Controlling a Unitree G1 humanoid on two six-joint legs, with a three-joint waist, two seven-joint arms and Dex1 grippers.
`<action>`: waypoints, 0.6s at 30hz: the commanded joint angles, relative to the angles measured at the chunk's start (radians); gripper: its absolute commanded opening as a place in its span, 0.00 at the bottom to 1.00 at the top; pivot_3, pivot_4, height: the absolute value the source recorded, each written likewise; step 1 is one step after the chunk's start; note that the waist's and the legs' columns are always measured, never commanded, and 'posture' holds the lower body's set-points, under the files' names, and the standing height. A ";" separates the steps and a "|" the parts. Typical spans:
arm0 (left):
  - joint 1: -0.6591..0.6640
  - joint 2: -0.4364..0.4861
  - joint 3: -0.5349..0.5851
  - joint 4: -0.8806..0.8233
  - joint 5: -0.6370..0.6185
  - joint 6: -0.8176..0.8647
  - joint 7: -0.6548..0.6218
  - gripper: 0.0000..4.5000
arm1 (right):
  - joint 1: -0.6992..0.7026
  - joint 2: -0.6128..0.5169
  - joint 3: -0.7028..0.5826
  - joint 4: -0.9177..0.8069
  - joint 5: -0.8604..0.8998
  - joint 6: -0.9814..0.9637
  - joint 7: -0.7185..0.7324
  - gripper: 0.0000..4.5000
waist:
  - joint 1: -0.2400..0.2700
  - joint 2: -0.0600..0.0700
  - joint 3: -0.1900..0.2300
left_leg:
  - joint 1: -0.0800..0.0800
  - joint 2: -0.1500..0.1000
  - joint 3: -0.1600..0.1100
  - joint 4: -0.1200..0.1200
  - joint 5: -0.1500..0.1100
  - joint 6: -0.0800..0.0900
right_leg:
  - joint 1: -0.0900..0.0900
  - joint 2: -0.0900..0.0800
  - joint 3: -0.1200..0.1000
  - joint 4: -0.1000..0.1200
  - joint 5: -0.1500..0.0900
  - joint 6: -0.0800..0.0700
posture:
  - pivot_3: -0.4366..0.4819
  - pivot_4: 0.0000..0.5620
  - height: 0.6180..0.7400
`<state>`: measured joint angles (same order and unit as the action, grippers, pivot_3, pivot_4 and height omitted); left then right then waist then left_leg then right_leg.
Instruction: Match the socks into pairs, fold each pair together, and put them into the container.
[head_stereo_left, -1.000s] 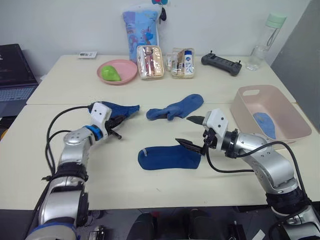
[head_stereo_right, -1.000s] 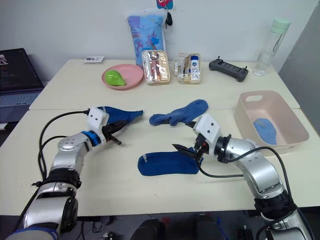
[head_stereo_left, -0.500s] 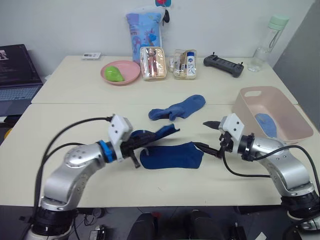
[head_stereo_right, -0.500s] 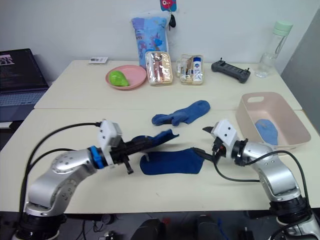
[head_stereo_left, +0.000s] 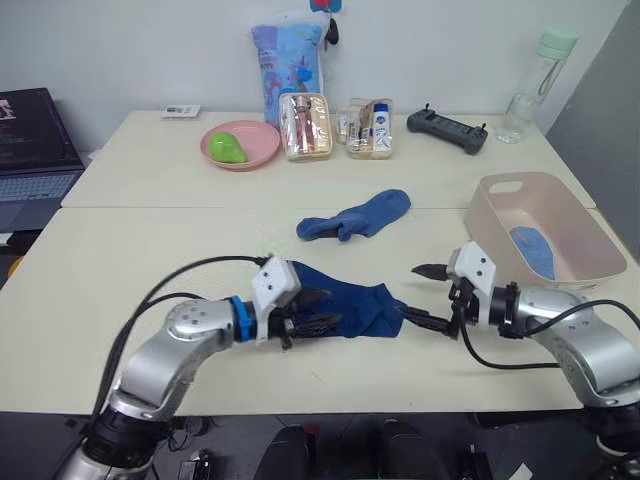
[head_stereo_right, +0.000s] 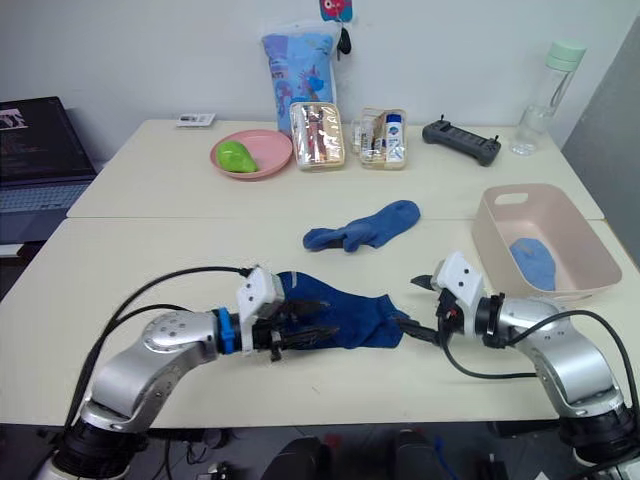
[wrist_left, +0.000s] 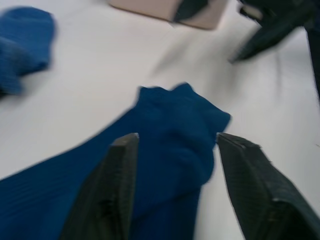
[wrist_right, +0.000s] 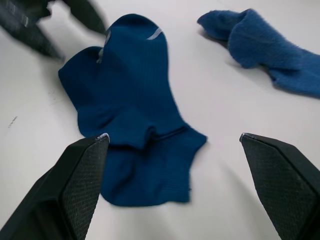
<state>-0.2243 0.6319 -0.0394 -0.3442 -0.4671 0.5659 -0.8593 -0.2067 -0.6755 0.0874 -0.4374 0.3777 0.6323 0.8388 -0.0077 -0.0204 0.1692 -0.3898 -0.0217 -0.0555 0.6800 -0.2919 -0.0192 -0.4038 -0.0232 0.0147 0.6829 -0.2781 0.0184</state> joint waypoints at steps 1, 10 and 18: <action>-0.045 0.020 0.088 0.102 0.016 -0.049 0.019 0.88 | 0.001 0.022 0.023 -0.072 0.010 0.015 -0.031 1.00 | 0.000 0.000 0.000 | 0.000 0.000 0.000 0.000 0.000 0.000 | 0.000 0.000 0.000 0.000 0.000 0.000 | 0.48 0.27 1.00; -0.156 0.035 0.100 0.577 0.182 -0.303 0.012 0.99 | -0.010 0.079 0.140 -0.018 -0.083 -0.009 -0.090 1.00 | 0.002 0.000 0.000 | 0.000 0.000 0.000 0.000 0.000 0.000 | -0.001 0.000 0.000 -0.001 0.000 0.000 | 0.48 0.27 1.00; -0.212 -0.016 0.108 0.702 0.162 -0.350 -0.076 1.00 | -0.027 0.104 0.152 0.026 -0.103 -0.024 -0.086 0.80 | 0.002 0.000 0.000 | -0.001 -0.001 0.000 0.000 0.000 0.000 | -0.001 0.000 0.000 -0.001 0.000 0.000 | 0.48 0.27 1.00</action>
<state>-0.4165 0.6120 0.0525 0.3650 -0.2874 0.2334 -0.9153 -0.2175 -0.5732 0.2495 -0.3873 0.2746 0.6232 0.7554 -0.0058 -0.0206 0.1691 -0.3904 -0.0221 -0.0553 0.6802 -0.2918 -0.0192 -0.4047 -0.0233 0.0145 0.6821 -0.2780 0.0184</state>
